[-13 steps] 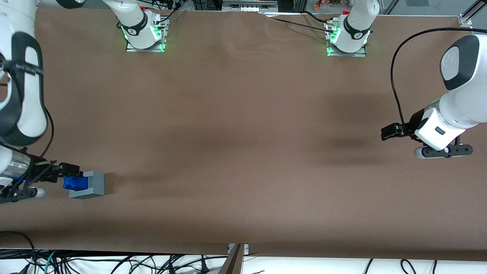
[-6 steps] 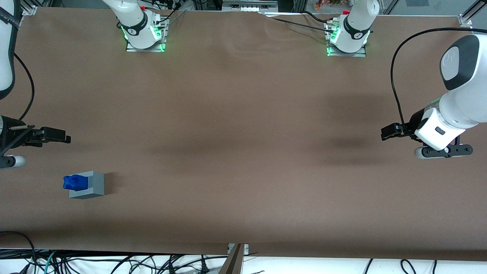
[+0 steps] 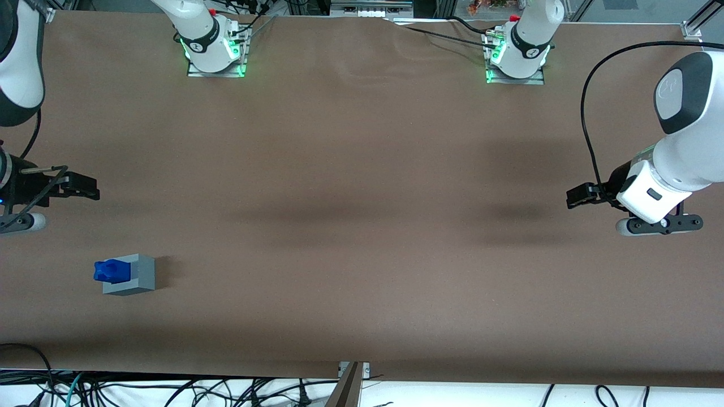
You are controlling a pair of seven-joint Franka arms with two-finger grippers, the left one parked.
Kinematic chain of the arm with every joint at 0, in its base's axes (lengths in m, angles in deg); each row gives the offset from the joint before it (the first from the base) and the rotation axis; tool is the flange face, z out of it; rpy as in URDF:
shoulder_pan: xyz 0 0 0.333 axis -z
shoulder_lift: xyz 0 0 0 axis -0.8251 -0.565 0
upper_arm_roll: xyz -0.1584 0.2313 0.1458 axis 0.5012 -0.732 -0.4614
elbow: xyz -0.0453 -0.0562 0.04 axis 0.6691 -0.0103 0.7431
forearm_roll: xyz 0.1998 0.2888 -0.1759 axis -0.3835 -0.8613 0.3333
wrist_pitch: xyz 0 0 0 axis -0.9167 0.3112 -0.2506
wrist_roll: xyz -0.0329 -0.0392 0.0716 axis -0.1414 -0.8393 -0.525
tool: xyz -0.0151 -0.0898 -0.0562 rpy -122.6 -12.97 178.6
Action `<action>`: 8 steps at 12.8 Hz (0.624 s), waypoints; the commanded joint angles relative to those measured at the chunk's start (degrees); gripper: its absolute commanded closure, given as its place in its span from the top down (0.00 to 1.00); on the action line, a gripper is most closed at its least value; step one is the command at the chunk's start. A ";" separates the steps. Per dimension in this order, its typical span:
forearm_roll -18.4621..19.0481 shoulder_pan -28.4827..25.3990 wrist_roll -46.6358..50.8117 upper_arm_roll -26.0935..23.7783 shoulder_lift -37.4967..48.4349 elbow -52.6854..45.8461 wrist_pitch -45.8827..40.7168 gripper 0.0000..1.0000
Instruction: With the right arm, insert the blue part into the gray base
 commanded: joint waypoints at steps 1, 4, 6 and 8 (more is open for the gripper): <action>1.12 0.32 1.48 -0.34 7.38 6.68 4.28 1.00; 1.21 0.49 0.43 -0.26 9.94 11.08 6.98 1.00; 0.86 0.40 1.21 -0.34 11.26 13.46 8.33 1.00; 0.77 0.49 4.63 -0.43 12.49 15.22 8.15 1.00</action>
